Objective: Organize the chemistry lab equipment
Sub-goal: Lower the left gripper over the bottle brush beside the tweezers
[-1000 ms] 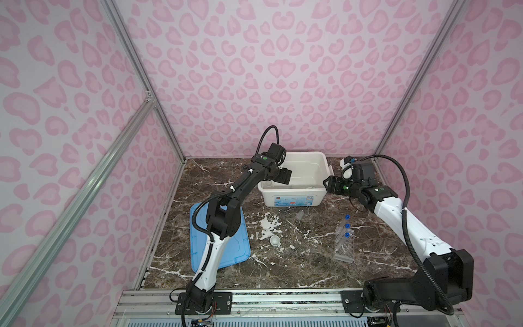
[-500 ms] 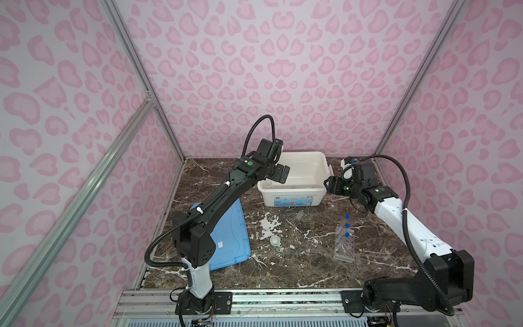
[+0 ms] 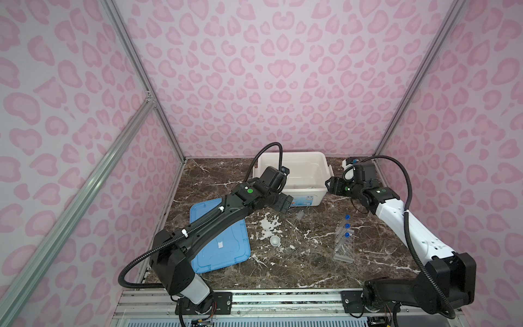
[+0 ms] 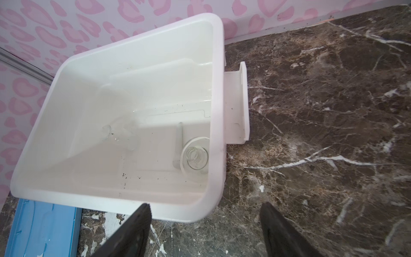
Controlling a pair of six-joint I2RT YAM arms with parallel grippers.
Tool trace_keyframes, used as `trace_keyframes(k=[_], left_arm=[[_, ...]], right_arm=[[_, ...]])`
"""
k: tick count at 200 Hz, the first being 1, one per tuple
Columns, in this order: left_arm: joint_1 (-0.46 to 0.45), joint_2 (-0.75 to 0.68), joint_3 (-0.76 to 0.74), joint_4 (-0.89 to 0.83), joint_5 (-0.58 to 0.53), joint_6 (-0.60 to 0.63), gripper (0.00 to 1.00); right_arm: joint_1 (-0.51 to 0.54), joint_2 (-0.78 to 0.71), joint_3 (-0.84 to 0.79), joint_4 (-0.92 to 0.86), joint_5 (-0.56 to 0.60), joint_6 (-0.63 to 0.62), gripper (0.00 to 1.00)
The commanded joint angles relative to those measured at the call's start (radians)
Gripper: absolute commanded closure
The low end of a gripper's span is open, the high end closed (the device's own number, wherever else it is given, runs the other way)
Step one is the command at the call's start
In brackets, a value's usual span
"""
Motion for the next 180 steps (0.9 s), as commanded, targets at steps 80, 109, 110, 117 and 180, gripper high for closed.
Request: trace_keyframes(k=[80,109,110,117,180], left_arm=[[-0.077,0.172,-0.120,0.095,0.153,-0.125,0.36],[-0.082,0.234,-0.132,0.113,0.178,-0.131,0.41],[-0.081,0.236,-0.132,0.112,0.178,-0.131,0.42],[-0.083,0.248,-0.132,0.118,0.187,-0.131,0.43],[-0.098,0.328,-0.119,0.140,0.210,-0.147,0.53]], right_arm=[[-0.002,-0.003,-0.013,0.015,0.007,0.000,0.21],[-0.002,-0.002,-0.014,0.012,0.009,0.000,0.21],[-0.002,-0.003,-0.013,0.012,0.009,0.000,0.21],[-0.002,-0.003,-0.015,0.014,0.009,0.000,0.21],[-0.002,0.001,-0.019,0.017,0.006,0.005,0.21]])
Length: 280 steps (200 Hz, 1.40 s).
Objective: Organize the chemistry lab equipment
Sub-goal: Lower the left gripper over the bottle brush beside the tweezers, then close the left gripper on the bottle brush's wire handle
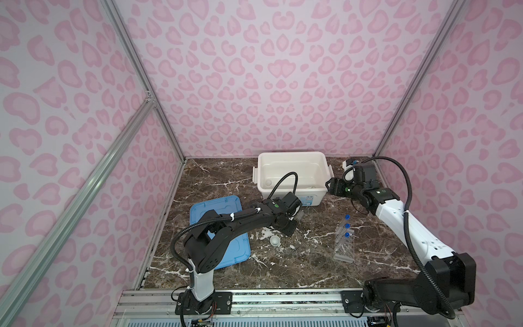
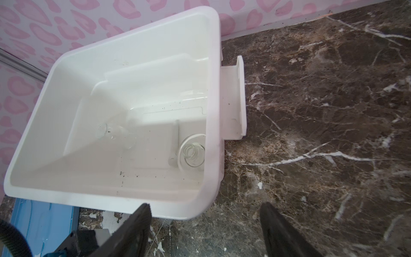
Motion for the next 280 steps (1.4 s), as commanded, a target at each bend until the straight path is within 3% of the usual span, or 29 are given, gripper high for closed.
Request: trace_keyframes(k=[1,63,75,280], left_arm=[[-0.002,0.024,0.008,0.027,0.018,-0.018,0.53],[-0.005,0.074,0.016,0.039,0.012,-0.029,0.63],[-0.005,0.084,0.020,0.038,0.012,-0.027,0.68],[-0.036,0.114,-0.011,0.027,-0.034,0.000,0.95]], right_arm=[[0.000,0.004,-0.005,0.019,0.005,0.004,0.21],[0.000,0.002,-0.012,0.021,0.006,0.004,0.21],[0.000,0.002,-0.012,0.021,0.005,0.005,0.21],[-0.005,-0.005,-0.016,0.023,0.006,0.005,0.21]])
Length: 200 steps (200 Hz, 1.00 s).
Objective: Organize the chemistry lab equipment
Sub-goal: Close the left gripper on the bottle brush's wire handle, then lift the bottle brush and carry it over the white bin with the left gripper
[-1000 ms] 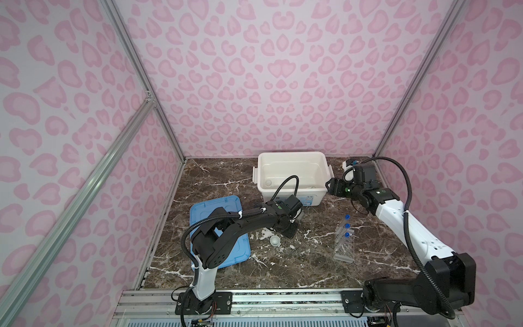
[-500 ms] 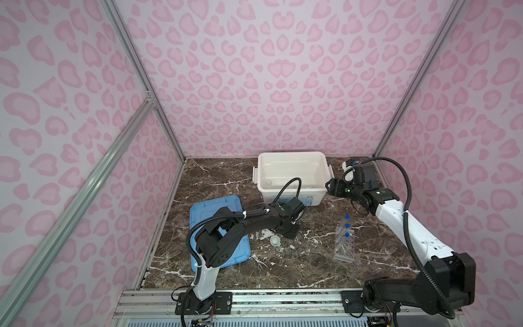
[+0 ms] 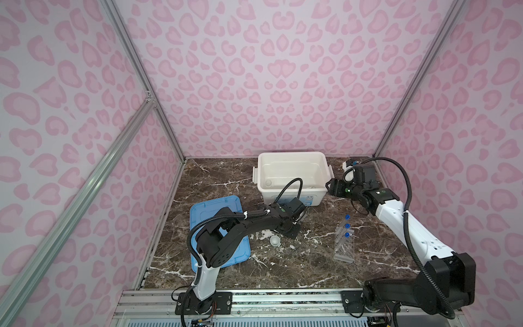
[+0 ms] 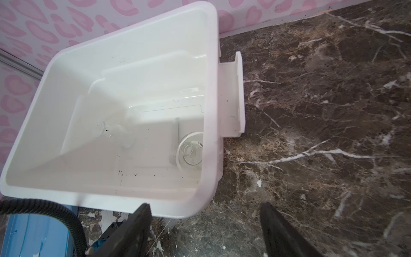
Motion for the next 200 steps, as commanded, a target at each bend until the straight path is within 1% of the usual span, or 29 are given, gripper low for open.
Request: trace_keyframes(k=[1,39,67,106,139,172,200], left_arm=[[-0.003,0.008,-0.016,-0.048,0.003,0.004,0.95],[-0.005,-0.011,-0.016,-0.045,-0.010,0.010,0.96],[-0.007,-0.037,-0.008,-0.027,0.013,0.010,0.96],[-0.014,-0.103,-0.008,-0.007,0.045,0.032,0.96],[-0.020,-0.148,-0.007,-0.021,0.043,0.049,0.97],[-0.029,-0.218,-0.016,-0.008,0.070,0.093,0.96],[-0.033,-0.268,-0.012,-0.021,0.052,0.112,0.96]], right_arm=[[-0.003,-0.005,-0.008,0.022,0.006,0.004,0.21],[-0.007,-0.013,-0.010,0.021,0.005,0.005,0.21],[-0.007,-0.019,-0.012,0.021,0.004,0.006,0.21],[-0.008,-0.022,-0.014,0.022,0.001,0.007,0.21],[-0.010,-0.025,-0.009,0.019,-0.001,0.006,0.21],[-0.017,-0.030,-0.009,0.020,0.006,0.010,0.21],[-0.032,-0.042,-0.011,0.024,0.015,0.015,0.21]])
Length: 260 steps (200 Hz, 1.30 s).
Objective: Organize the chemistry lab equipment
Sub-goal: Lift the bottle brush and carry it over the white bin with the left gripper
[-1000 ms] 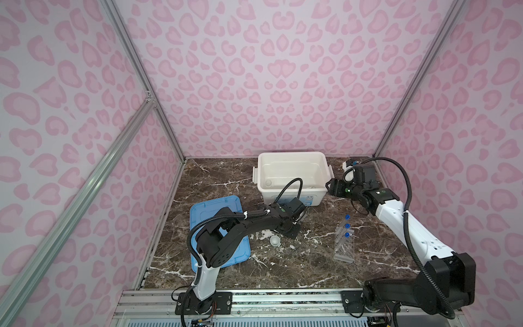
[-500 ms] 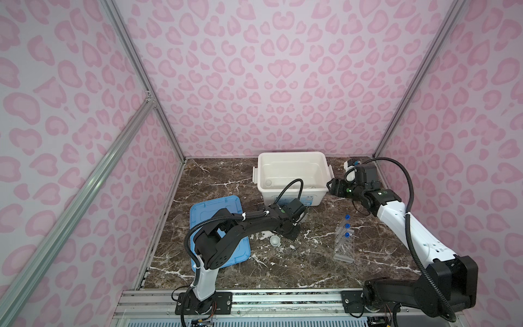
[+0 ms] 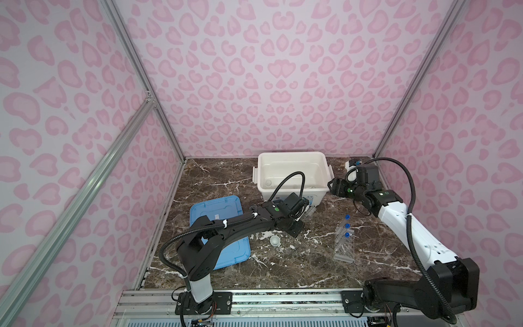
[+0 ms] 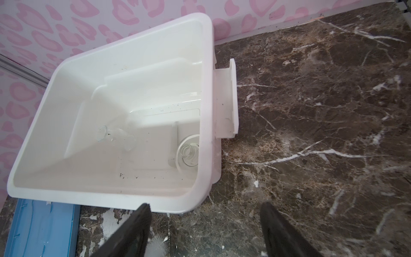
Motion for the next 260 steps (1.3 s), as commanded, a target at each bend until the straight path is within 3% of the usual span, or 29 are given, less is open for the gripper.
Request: trace_keyframes(k=[1,77,124,197,260], left_arm=[[-0.001,-0.041,0.003,-0.010,-0.005,0.036,0.96],[0.007,-0.152,0.101,-0.065,-0.103,0.079,0.96],[0.080,-0.164,0.179,-0.071,-0.109,0.155,0.96],[0.232,0.035,0.473,-0.150,-0.095,0.383,0.97],[0.278,0.250,0.650,-0.172,-0.094,0.482,0.96]], right_arm=[[-0.012,-0.009,-0.004,0.024,0.015,0.012,0.21],[-0.019,-0.015,-0.040,0.077,-0.040,0.026,0.21],[-0.020,-0.013,-0.047,0.083,-0.053,0.027,0.21],[-0.007,0.019,-0.038,0.072,-0.064,0.017,0.25],[-0.001,0.060,-0.012,0.066,-0.070,0.014,0.27]])
